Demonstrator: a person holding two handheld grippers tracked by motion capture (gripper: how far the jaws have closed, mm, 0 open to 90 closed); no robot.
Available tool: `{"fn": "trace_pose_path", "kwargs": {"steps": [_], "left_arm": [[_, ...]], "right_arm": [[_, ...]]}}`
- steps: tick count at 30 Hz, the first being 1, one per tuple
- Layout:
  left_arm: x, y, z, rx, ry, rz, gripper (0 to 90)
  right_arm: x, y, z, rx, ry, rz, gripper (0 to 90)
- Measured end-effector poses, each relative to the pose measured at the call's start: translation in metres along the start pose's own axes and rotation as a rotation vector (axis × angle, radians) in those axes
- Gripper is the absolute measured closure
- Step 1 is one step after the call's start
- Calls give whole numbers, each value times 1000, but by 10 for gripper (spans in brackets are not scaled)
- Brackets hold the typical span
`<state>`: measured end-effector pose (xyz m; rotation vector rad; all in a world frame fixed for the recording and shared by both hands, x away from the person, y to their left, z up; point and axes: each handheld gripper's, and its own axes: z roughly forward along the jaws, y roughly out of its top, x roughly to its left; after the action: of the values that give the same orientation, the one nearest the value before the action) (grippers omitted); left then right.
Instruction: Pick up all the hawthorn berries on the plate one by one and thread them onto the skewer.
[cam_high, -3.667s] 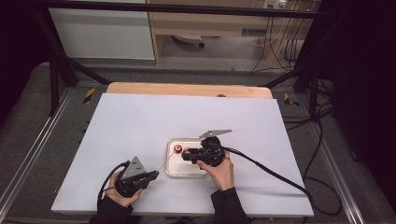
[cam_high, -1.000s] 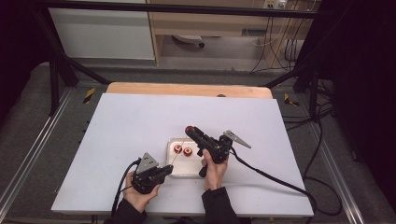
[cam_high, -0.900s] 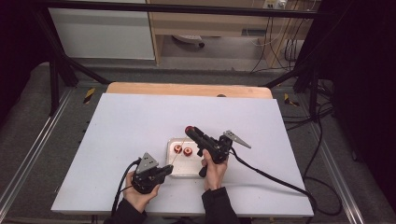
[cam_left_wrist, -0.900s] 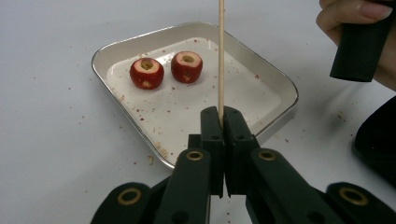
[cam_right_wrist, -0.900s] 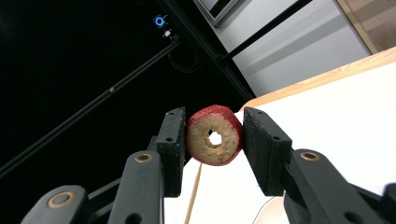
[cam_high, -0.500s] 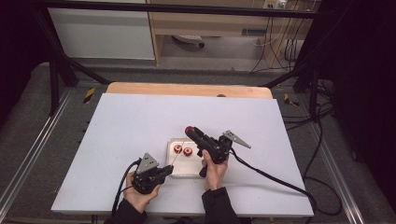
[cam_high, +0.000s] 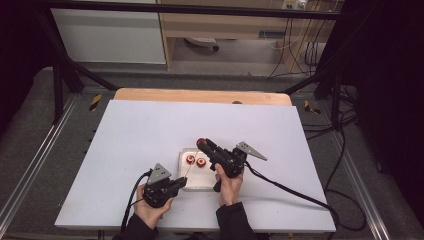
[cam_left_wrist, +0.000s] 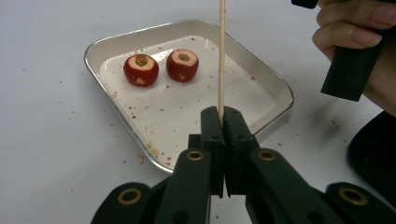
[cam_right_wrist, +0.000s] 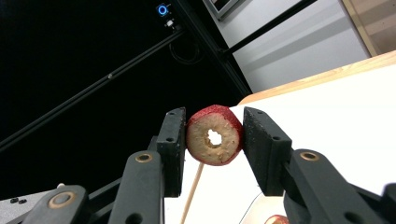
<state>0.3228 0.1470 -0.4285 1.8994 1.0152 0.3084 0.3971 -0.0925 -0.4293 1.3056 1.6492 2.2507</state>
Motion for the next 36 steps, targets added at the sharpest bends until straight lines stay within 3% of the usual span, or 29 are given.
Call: {"fn": "trace_pose_path", "kwargs": {"steps": [9, 15, 21, 27, 31, 36], "left_arm": [[-2, -2, -3, -15, 5, -39, 882], [-5, -3, -2, -26, 23, -44, 882], [-8, -4, 3, -19, 10, -57, 883], [-8, -5, 0, -25, 15, -36, 883], [-9, -9, 1, -18, 13, -30, 884], [-9, -9, 1, -28, 15, -29, 884]], "right_arm": [[1, 0, 0, -34, -14, -12, 613], [0, -1, 0, -24, -4, -7, 613], [0, -2, 0, -9, 2, 9, 614], [1, 1, -1, 5, 0, 19, 614], [1, 5, -1, -36, -13, 32, 615], [2, 8, -1, -39, -9, 42, 615]]}}
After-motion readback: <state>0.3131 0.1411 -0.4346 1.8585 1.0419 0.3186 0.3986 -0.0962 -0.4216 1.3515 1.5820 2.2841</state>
